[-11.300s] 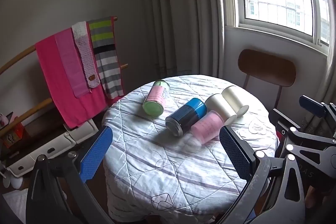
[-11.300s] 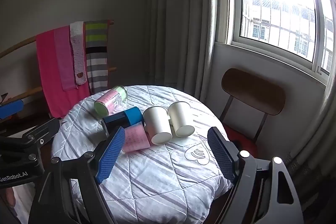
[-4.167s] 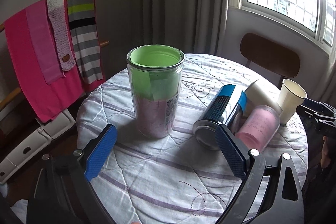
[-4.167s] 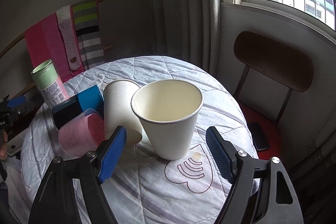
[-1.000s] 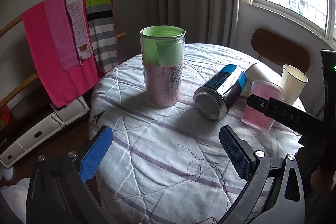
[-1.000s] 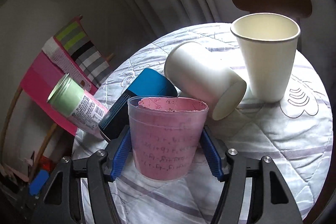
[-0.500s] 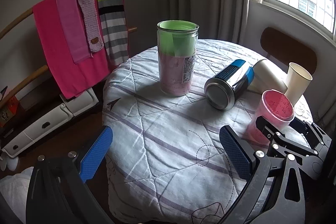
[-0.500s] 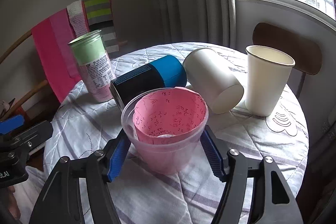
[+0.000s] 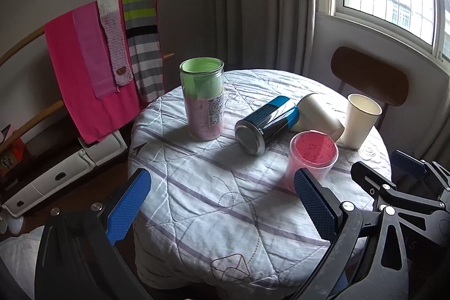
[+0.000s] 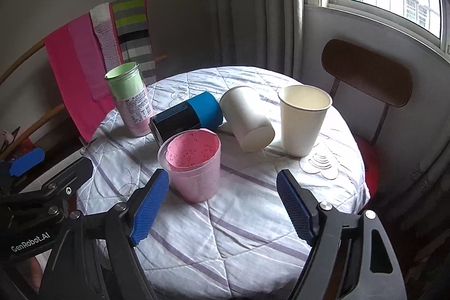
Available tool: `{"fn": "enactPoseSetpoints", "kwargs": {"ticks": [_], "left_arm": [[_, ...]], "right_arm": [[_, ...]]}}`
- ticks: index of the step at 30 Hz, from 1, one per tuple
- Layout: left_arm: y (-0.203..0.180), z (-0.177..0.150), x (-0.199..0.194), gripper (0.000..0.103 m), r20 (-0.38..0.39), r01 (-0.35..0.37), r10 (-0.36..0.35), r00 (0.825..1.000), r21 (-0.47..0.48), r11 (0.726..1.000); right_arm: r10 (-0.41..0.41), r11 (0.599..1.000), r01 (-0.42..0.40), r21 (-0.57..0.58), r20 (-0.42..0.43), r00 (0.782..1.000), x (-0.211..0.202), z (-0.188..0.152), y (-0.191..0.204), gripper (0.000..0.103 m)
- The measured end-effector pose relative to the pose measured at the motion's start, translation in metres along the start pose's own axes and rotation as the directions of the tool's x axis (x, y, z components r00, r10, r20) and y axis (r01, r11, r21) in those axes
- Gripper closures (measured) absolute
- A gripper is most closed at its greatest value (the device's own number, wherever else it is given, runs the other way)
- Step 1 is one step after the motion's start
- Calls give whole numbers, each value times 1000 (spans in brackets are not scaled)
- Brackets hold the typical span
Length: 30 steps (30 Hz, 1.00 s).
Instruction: Flip cup upright
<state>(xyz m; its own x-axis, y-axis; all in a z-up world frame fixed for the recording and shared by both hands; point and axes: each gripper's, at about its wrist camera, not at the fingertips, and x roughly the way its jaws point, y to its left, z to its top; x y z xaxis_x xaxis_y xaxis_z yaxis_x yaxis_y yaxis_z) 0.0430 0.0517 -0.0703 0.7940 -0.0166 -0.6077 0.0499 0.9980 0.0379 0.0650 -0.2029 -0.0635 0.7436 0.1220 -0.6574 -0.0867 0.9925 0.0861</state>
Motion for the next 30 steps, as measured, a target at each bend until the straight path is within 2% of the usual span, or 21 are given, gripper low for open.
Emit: {"fn": "enactPoseSetpoints", "kwargs": {"ticks": [6, 11, 30], "left_arm": [[-20, 3, -22, 0, 9, -21, 21, 1000, 29, 999], [-30, 6, -35, 0, 14, -66, 66, 998, 46, 997], [-33, 23, -62, 0, 37, -76, 75, 997, 40, 996]], "right_arm": [[-81, 996, 84, -39, 54, 995, -30, 5, -6, 22], [-144, 987, 150, -63, 89, 986, -50, 11, -13, 22], [-129, 987, 138, -85, 99, 987, -75, 30, -11, 22]]}}
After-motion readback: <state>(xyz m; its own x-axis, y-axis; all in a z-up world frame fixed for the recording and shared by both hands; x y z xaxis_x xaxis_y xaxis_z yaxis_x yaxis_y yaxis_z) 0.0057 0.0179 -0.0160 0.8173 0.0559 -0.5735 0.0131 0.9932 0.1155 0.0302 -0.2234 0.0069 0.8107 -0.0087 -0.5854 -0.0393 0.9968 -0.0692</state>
